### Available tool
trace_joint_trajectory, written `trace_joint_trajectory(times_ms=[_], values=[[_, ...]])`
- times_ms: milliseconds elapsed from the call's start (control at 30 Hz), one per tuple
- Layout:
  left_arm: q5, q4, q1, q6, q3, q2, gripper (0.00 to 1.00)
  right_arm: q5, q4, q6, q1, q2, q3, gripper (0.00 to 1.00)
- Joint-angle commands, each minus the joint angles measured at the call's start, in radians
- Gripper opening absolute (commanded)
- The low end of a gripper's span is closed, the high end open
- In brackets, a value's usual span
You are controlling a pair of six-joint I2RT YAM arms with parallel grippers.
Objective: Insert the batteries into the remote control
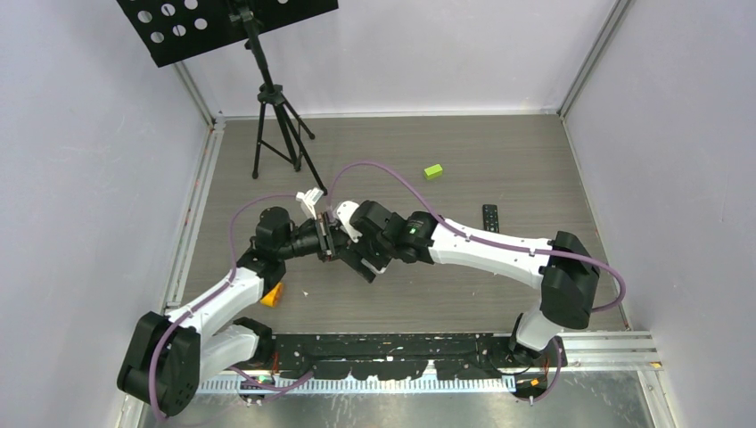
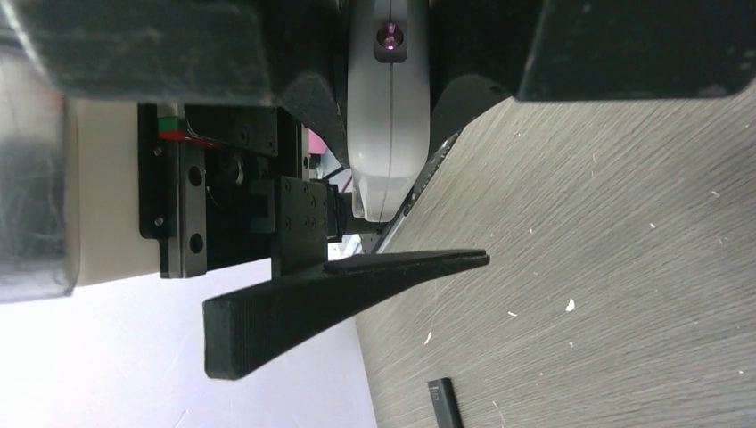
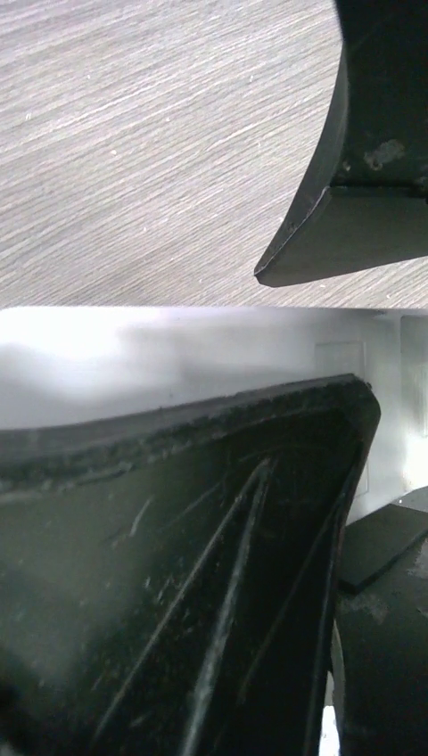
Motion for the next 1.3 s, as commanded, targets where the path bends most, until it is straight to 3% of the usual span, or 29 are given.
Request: trace_joint_trajectory(times_ms=[0, 233, 367, 633, 767, 1000, 1267], values=[[0.035, 0.035, -0.005, -0.016, 0.050, 0.002, 0.00, 0.031, 0.043, 0.036, -0.010, -0.093, 0.003, 0.89], [0.012, 0.048, -0.005, -0.023, 0.060, 0.023, 0.00, 0.009, 0.143, 0.073, -0.011, -0.270, -0.138, 0.99], [-0.012, 0.033, -0.005, -0.030, 0.078, 0.012, 0.00, 0.022, 0.204, 0.167, -0.024, -0.427, -0.234, 1.00], [-0.065, 0.049, -0.005, -0.129, 0.101, -0.039, 0.00, 0.124, 0.438, 0.803, -0.138, -0.693, -0.461, 1.00], [-0.085, 0.062, -0.005, -0.208, 0.118, -0.068, 0.00, 0.140, 0.615, 1.031, -0.139, -0.725, -0.575, 0.99], [-0.092, 0.056, -0.005, -0.279, 0.160, -0.110, 0.00, 0.034, 0.848, 1.079, -0.139, -0.638, -0.617, 0.80], [-0.090, 0.077, -0.005, -0.381, 0.178, -0.133, 0.00, 0.009, 0.948, 1.072, -0.139, -0.618, -0.658, 0.50]])
